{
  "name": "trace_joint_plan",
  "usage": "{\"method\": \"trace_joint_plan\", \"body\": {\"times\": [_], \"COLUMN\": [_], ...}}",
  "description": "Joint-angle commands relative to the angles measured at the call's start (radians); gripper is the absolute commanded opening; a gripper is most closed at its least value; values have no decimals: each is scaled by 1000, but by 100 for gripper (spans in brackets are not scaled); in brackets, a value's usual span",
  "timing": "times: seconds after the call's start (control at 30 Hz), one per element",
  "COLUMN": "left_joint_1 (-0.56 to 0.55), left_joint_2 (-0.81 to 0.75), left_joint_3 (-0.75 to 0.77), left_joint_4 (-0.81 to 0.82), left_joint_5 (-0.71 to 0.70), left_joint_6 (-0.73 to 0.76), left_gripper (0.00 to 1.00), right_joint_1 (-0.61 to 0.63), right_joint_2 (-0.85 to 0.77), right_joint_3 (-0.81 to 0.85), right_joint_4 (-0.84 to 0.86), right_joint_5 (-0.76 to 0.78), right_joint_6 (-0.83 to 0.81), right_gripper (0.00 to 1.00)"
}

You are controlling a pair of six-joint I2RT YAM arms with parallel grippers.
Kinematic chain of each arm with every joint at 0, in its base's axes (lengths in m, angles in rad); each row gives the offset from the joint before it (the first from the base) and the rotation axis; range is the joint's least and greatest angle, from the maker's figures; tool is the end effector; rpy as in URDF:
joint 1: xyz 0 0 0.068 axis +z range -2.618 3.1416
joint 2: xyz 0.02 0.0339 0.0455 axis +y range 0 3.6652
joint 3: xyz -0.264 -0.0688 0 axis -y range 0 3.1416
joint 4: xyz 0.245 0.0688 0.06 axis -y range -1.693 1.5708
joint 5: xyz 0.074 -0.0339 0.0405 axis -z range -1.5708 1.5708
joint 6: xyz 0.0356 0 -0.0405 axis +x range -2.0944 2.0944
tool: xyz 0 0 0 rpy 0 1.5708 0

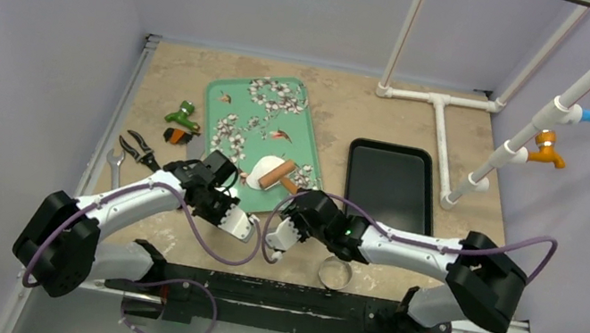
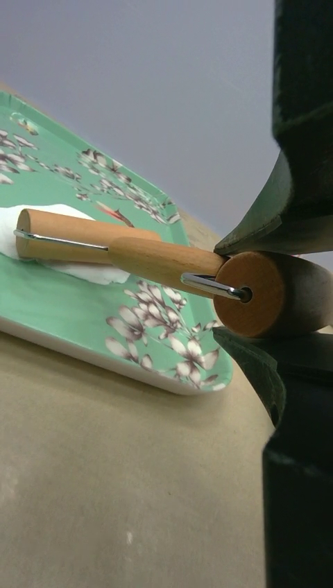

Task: Roll out the dumpling wrappers from the dough
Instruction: Flatten out the dough on the work surface.

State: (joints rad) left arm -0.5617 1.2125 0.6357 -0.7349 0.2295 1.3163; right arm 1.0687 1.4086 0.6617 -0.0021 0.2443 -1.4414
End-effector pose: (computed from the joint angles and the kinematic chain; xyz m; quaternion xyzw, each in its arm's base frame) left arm 0.1593 -0.1098 0.1724 0.8037 0.5699 -0.0583 0.1611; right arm 0.1411 0.2390 0.1777 -0.8498 0.3288 -0.1832 0.3689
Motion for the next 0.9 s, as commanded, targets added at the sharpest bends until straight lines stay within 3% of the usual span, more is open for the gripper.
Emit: {"method": "trace_joint_plan", "body": {"times": [0.0,0.2,0.47,0.73,0.87], "left_joint_1": [-9,-8,-7,-9,-8], "left_joint_2": [12,11,22,-1,-8], "left_joint_3": [-4,-5,16,12,15], "left_joint_4": [-54,-58,-60,-78,-78], "left_joint_5": [75,80,86,84,82], "left_joint_6": [-15,-15,-8,-12,-10], "left_gripper": [0,0,0,0,0], "right_joint_1": [-13,-24,-24,-32,-31], "right_joint_2": [141,173,23,204,171], "right_joint_3": [56,131,-36,92,54], "right_joint_4": [-209,-225,-304,-216,-287], "right_joint_5": [-61,-97,-45,-106,-124], "right_joint_6": [39,26,142,80,139], "right_gripper": [0,0,0,0,0]}}
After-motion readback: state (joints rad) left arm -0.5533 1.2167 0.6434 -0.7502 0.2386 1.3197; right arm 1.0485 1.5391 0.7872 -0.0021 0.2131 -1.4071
